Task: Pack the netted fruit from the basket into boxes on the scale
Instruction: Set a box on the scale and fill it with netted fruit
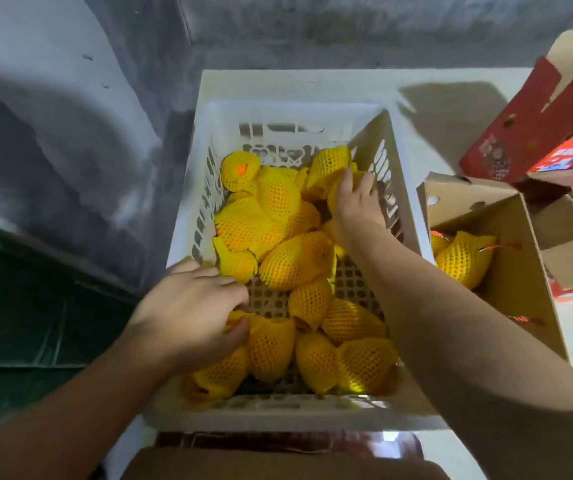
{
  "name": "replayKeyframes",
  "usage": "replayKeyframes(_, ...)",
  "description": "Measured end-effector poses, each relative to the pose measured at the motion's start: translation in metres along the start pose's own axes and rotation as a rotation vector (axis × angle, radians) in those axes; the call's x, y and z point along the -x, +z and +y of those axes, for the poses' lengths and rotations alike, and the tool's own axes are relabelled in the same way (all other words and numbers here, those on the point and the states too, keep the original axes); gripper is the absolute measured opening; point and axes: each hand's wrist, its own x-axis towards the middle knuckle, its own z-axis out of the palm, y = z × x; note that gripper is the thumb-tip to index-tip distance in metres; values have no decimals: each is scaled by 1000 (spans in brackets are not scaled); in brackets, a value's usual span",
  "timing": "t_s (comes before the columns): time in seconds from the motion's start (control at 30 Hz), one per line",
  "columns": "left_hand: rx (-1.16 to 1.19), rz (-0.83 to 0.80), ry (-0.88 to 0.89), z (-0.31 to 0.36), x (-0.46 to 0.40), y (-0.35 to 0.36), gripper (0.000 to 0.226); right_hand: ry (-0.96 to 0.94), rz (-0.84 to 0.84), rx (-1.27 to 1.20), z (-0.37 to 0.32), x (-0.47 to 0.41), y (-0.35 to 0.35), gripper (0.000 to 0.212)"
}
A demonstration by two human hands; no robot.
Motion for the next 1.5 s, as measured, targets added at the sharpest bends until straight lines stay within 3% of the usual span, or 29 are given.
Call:
replayKeyframes(0.1, -26, 0, -7, 1, 0, 2, 39, -57, 3, 157, 2, -1, 10, 70)
replayKeyframes(0.23, -61, -21, -25, 1, 0, 2, 43, 34, 0, -172, 1, -3, -1, 73)
replayKeyframes(0.4, -19, 56, -30, 0, 1, 6, 57, -36, -19, -367, 2, 4, -24, 80)
replayKeyframes(0.47, 8, 146, -43, 0, 2, 8, 83, -88, -204, -759, 3, 12, -40, 84)
replayKeyframes(0.53, 18, 232, -45, 1, 3, 8, 107, -205, -545, -1058, -2, 27, -56, 85)
replayKeyframes(0.63, 124, 277, -89, 2, 5, 7, 132, -430, -1055, -1250, -23, 41, -51, 54)
replayKeyframes(0.7, 195, 324, -109, 2, 6, 7, 132, -494, -1188, -1216, -33, 45, -47, 46)
replayKeyframes(0.8, 208, 354, -103, -1, 7, 11, 112, -532, -1292, -1116, -37, 48, -43, 44)
replayKeyframes(0.93, 173, 325, -101, -1, 6, 10, 95, -521, -1404, -1001, -45, 62, -35, 59)
replayKeyframes(1.0, 114, 315, -88, 0, 5, 9, 85, -555, -1397, -913, -44, 61, -38, 74)
replayKeyframes(1.07, 118, 294, -98, 1, 5, 8, 80, -525, -1223, -924, -42, 50, -44, 72)
replayKeyframes(1.17, 139, 260, -121, 2, 7, 7, 78, -229, -463, -1073, -41, 25, -40, 61)
replayKeyframes(1.23, 132, 249, -125, 4, 7, 6, 77, -173, -51, -724, -37, 9, -22, 64)
replayKeyframes(1.3, 118, 233, -125, 4, 7, 5, 76, -270, -47, -331, -35, 7, -5, 89)
replayKeyframes(1.37, 107, 215, -130, 5, 7, 5, 75, -296, -146, -279, -39, 7, 11, 105)
replayKeyframes(1.5, 83, 222, -132, 6, 7, 6, 76, -285, -47, -232, -43, 6, 28, 92)
